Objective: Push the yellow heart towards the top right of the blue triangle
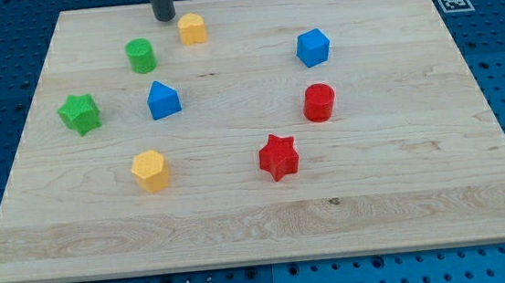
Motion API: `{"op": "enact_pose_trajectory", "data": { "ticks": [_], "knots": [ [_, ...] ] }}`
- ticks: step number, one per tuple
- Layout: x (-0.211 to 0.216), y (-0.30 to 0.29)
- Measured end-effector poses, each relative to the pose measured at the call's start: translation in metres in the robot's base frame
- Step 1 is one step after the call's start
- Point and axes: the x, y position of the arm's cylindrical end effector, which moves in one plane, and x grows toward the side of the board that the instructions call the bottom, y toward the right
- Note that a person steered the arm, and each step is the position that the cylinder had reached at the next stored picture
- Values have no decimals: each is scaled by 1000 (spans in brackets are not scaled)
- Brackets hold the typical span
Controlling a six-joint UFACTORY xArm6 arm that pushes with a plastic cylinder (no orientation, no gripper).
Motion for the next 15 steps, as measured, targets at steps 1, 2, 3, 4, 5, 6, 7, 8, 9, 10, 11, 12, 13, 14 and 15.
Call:
{"op": "enact_pose_trajectory", "data": {
  "ticks": [1, 2, 3, 4, 5, 6, 7, 8, 9, 10, 11, 12, 13, 14, 15],
  "knots": [
    [21, 29],
    [36, 35],
    [53, 45],
    [61, 55],
    [60, 57],
    [59, 59],
    [61, 69],
    [64, 76],
    [68, 76],
    [81, 76],
    [67, 83],
    [73, 90],
    [91, 90],
    [91, 90],
    [88, 92]
  ]
}}
